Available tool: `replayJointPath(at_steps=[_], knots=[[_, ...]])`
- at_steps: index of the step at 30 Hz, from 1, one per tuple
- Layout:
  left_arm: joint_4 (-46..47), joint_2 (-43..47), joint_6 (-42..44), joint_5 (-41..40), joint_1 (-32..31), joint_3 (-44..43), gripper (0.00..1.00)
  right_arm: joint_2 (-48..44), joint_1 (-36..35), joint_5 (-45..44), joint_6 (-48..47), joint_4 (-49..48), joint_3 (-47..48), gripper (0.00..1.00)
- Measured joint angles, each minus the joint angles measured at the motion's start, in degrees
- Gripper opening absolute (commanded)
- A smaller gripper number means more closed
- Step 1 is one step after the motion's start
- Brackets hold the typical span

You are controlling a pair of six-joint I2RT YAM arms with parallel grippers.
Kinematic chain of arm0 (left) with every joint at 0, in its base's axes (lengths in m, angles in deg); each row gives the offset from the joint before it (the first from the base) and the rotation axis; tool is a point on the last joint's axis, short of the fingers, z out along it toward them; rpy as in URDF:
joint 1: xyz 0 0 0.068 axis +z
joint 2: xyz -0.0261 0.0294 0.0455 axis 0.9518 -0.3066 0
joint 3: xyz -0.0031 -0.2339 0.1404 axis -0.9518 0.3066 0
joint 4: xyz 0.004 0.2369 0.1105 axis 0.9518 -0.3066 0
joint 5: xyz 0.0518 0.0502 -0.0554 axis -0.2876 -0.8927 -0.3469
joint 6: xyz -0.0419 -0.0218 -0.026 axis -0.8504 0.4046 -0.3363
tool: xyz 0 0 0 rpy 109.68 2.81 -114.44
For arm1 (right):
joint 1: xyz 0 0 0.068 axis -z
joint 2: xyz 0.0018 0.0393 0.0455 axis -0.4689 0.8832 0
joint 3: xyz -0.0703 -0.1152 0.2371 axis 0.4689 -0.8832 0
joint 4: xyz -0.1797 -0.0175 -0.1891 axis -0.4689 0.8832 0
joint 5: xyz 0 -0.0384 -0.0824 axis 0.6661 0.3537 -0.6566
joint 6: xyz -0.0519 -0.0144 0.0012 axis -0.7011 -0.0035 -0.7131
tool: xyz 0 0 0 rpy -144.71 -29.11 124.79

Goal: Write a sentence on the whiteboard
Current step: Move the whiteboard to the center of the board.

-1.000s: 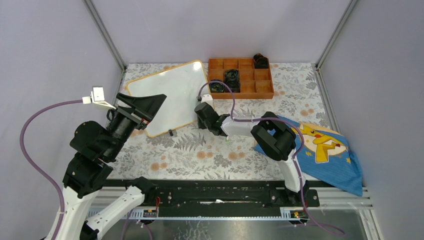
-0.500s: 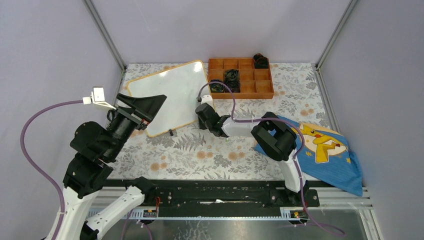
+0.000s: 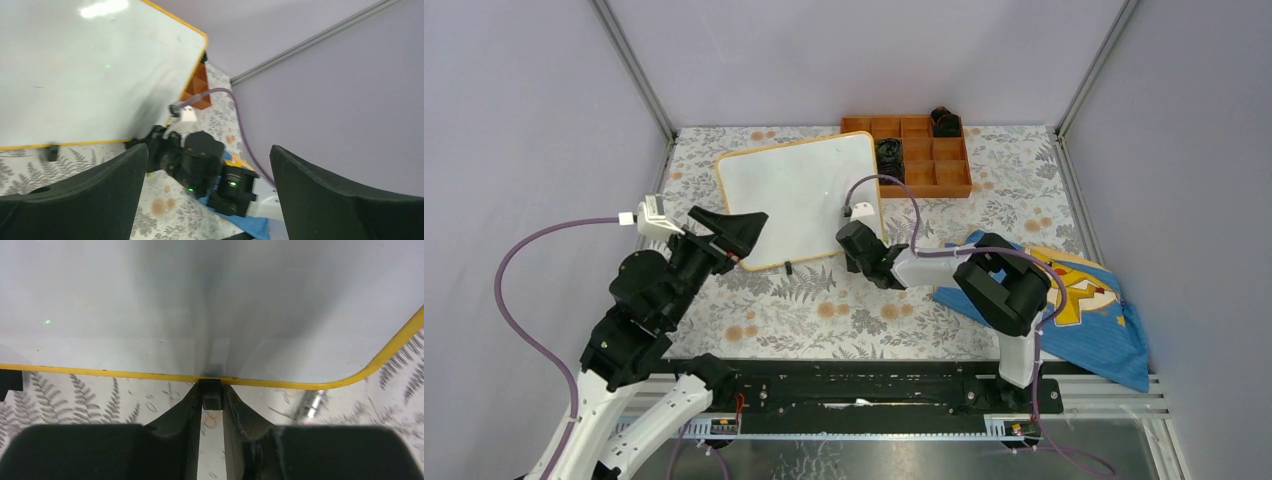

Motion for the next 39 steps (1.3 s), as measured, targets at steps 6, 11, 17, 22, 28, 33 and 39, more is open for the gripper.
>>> replayJointPath(at_steps=[6, 11, 17, 22, 28, 33, 39], knots=[[-0.2, 2.6, 3.8, -3.7, 0.0, 4.7, 0.99, -5.6, 0.0, -2.0, 1.4, 1.0, -6.9, 0.0], [-0.2, 4.5, 8.9, -7.9, 0.0, 7.3, 0.99, -10.5, 0.0, -3.4, 2.3, 1.4, -12.7, 0.0], [-0.1, 5.4, 15.2, -14.1, 0.0, 11.2, 0.99, -15.1, 0.0, -4.5, 3.0, 1.8, -18.0, 0.0], [0.8, 6.7, 19.1, -18.0, 0.0, 16.2, 0.99, -18.2, 0.4, -4.9, 3.7, 2.0, -21.3, 0.0], [1.6, 7.9, 21.7, -19.3, 0.0, 19.7, 0.99, -18.9, 0.7, -4.9, 3.9, 2.0, -22.0, 0.0], [3.4, 7.7, 23.3, -19.9, 0.0, 19.6, 0.99, -18.8, 0.8, -4.5, 4.0, 2.6, -21.6, 0.0], [4.5, 5.1, 26.5, -20.5, 0.0, 18.2, 0.99, -17.9, 0.9, -4.3, 4.0, 5.2, -19.7, 0.0]])
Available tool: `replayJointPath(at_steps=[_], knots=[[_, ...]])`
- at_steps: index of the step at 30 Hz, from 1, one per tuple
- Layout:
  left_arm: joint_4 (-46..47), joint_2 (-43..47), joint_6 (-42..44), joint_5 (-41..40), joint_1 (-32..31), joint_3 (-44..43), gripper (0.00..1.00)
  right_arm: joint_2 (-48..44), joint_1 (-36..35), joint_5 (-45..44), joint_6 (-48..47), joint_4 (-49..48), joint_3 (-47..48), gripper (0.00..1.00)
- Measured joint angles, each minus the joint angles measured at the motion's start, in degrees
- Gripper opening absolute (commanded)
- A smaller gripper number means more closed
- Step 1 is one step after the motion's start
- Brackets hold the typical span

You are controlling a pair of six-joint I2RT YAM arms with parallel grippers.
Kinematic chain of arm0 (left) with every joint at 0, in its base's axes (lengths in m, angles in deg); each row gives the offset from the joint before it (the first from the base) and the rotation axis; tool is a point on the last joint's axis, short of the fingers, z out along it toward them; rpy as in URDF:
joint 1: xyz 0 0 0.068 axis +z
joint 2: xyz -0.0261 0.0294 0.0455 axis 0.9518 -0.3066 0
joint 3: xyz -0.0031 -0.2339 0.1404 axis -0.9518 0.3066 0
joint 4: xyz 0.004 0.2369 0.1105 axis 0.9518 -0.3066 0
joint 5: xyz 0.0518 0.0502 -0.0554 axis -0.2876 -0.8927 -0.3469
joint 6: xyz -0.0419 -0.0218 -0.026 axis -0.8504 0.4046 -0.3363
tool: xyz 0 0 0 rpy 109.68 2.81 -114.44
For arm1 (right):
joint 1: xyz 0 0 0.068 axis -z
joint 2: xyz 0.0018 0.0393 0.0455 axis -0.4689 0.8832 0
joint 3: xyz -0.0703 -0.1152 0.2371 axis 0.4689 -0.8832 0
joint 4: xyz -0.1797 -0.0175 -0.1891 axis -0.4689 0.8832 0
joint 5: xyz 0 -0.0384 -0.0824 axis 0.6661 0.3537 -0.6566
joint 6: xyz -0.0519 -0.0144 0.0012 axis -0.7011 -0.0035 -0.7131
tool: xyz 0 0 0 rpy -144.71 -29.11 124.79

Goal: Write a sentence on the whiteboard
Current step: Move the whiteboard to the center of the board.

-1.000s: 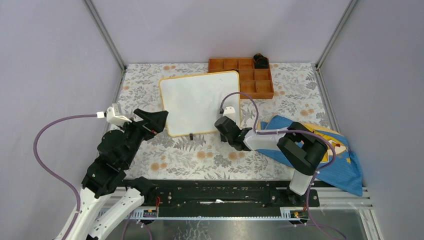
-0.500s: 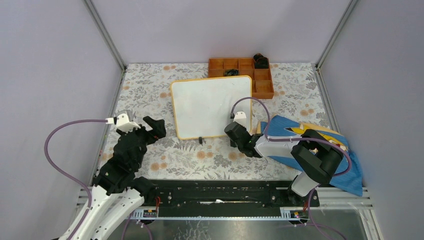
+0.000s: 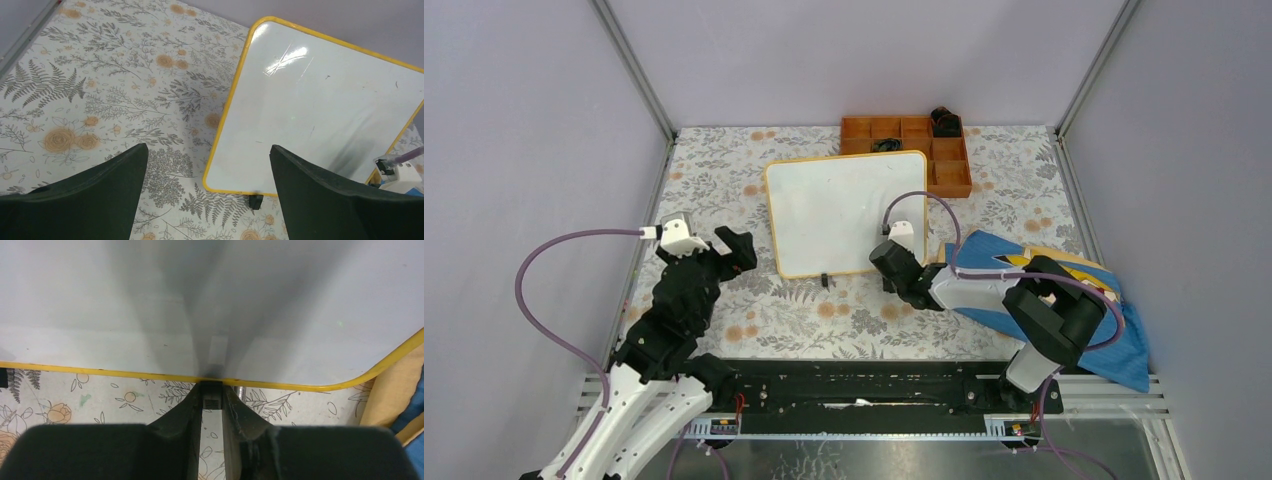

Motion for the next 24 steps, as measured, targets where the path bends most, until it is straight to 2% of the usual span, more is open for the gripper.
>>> replayJointPath(at_steps=[24], knots=[[3.0, 0.2, 5.5, -1.0, 0.0, 0.9, 0.99, 4.6, -0.2, 0.5, -2.0, 0.8, 5.4, 0.0]])
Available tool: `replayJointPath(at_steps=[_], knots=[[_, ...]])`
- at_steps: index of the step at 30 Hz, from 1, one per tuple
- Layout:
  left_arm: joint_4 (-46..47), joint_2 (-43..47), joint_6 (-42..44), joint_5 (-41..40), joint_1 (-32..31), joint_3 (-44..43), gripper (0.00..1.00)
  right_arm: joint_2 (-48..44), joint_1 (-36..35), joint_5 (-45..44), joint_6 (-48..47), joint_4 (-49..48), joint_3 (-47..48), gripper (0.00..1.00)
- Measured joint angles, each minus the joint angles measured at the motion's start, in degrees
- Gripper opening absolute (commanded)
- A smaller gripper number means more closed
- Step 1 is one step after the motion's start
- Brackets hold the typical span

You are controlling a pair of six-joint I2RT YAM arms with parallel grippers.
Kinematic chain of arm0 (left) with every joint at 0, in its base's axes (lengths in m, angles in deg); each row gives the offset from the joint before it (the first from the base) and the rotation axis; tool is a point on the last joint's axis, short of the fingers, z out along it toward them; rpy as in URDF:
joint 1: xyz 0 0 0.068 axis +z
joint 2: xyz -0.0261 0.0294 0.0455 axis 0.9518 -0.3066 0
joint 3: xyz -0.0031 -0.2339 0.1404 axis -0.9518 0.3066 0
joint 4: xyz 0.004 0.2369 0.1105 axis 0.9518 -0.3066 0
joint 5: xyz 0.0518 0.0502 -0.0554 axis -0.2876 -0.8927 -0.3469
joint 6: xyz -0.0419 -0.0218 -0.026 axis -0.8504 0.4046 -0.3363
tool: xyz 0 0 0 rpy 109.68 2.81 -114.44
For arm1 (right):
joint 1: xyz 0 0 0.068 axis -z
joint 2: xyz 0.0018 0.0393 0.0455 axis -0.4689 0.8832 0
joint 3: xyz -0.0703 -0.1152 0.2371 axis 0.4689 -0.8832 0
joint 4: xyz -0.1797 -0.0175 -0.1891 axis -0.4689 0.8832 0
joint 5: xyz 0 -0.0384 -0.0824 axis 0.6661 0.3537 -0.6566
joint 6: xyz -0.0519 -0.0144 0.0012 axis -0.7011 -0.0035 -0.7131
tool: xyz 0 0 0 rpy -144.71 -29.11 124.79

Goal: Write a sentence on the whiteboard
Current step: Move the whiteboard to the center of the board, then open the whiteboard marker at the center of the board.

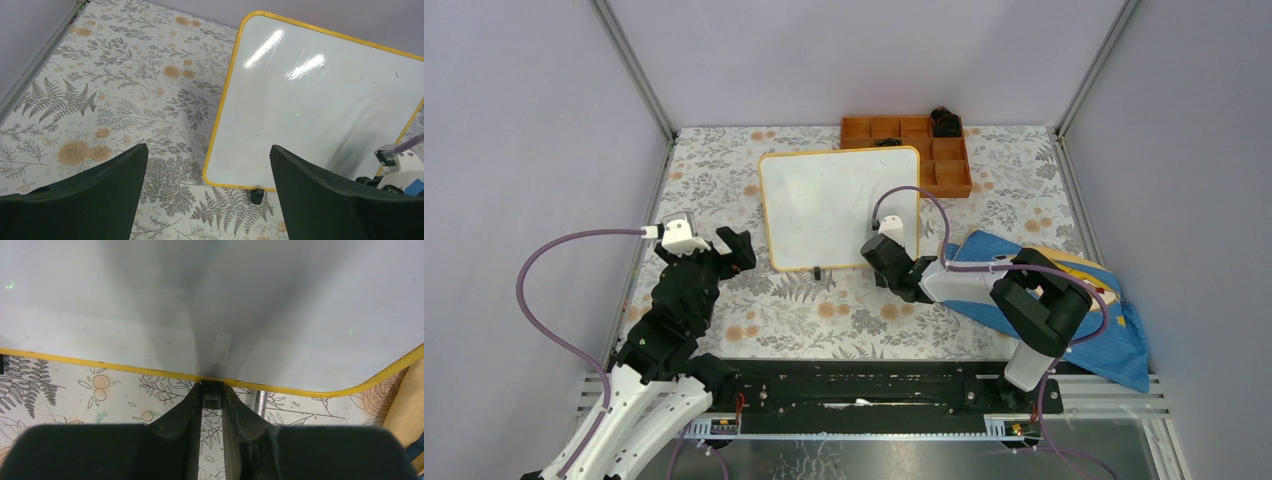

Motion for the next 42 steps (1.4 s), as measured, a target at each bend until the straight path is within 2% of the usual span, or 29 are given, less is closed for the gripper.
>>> replayJointPath(at_steps=[8, 14, 23, 28, 34, 37, 42], knots=[[0.0, -0.2, 0.3, 0.4, 0.0, 0.1, 0.99, 0.0, -0.1, 0.4, -3.1, -0.5, 0.0, 0.0], [0.0, -0.4, 0.3, 0.6, 0.0, 0.1, 0.99, 0.0, -0.1, 0.6, -3.4, -0.6, -0.1, 0.26], [0.0, -0.4, 0.3, 0.9, 0.0, 0.1, 0.99, -2.0, -0.2, 3.3, -3.3, -0.4, -1.6, 0.47], [0.0, -0.4, 0.3, 1.0, 0.0, 0.1, 0.99, -4.9, -0.2, 4.2, -3.0, 0.0, -2.2, 0.55], [0.0, -0.1, 0.2, 1.0, 0.0, 0.1, 0.99, -14.3, -0.2, 7.3, -2.5, 1.4, -4.8, 0.6], [0.0, -0.3, -0.3, 1.4, 0.0, 0.1, 0.99, -22.8, -0.2, 7.9, -2.3, 1.4, -8.3, 0.67], [0.3, -3.4, -1.1, 2.8, 0.0, -0.9, 0.99, -36.0, -0.3, 4.7, -0.3, 0.3, -16.5, 0.68]])
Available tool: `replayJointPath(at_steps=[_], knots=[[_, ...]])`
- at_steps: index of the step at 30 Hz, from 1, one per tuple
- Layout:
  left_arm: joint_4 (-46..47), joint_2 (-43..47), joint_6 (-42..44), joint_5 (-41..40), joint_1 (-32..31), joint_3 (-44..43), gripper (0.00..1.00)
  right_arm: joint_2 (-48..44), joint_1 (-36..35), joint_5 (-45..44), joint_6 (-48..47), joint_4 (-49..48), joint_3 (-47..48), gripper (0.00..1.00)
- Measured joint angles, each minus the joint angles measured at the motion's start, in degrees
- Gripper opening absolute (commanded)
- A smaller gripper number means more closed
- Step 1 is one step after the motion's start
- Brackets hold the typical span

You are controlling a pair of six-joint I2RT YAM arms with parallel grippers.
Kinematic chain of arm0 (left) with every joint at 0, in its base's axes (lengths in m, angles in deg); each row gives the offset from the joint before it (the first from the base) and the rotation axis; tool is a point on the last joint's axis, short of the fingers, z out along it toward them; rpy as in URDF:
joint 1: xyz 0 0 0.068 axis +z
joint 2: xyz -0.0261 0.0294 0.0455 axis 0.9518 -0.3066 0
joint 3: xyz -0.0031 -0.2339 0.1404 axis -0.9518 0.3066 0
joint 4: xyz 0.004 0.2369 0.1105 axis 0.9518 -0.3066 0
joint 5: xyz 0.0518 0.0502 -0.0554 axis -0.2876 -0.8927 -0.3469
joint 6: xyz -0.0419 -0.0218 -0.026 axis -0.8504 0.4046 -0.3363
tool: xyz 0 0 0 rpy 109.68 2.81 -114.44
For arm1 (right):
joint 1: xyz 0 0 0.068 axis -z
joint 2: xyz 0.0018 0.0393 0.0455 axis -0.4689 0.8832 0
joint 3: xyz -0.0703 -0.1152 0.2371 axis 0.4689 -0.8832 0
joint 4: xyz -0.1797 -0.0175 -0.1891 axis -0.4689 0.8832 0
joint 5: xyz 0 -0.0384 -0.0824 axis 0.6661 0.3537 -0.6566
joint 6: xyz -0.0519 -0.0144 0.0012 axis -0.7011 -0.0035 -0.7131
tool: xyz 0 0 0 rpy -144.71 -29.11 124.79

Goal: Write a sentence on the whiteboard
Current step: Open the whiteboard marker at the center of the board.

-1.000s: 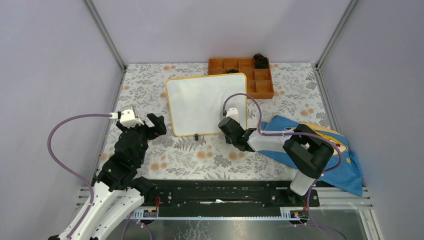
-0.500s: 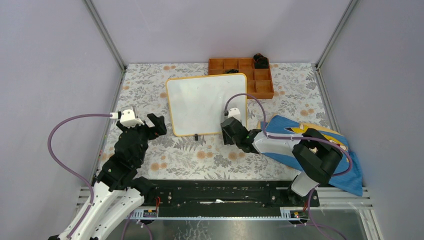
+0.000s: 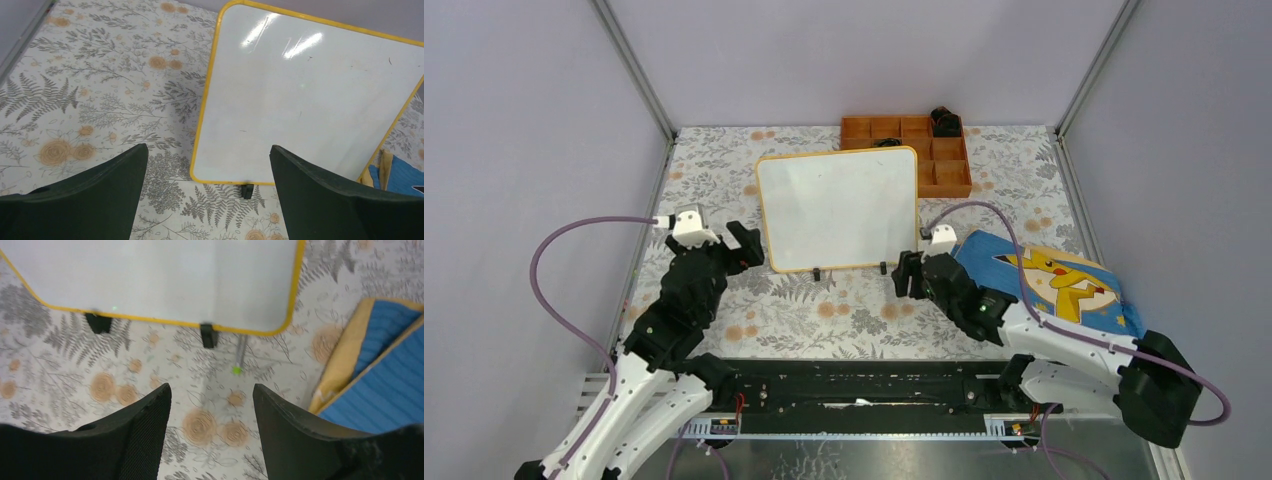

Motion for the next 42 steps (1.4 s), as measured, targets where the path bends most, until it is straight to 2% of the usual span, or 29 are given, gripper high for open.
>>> replayJointPath(at_steps=[5, 9, 14, 24, 32, 42], knots=[[3.1, -4.8, -0.2, 2.3, 0.0, -0.7, 0.99, -1.8, 0.3, -0.2, 1.7, 0.0, -6.6, 0.64], [4.0, -6.6, -0.1, 3.8, 0.0, -0.5, 0.99, 0.7, 0.3, 0.3, 2.2, 0.4, -6.6, 0.57], [4.5, -4.5, 0.6, 4.7, 0.0, 1.1, 0.99, 5.7, 0.3, 0.0, 2.7, -1.1, -5.6, 0.5], [5.1, -2.2, 1.0, 4.7, 0.0, 2.1, 0.99, 17.4, 1.4, -0.5, 2.1, -4.5, -0.9, 0.49], [5.2, -2.4, 1.7, 4.7, 0.0, 2.1, 0.99, 21.7, 4.1, -0.2, 0.8, -6.3, 0.5, 0.47], [5.3, -2.6, 2.2, 4.7, 0.0, 2.1, 0.99, 22.7, 4.6, 0.2, -1.0, -8.1, 0.8, 0.46]])
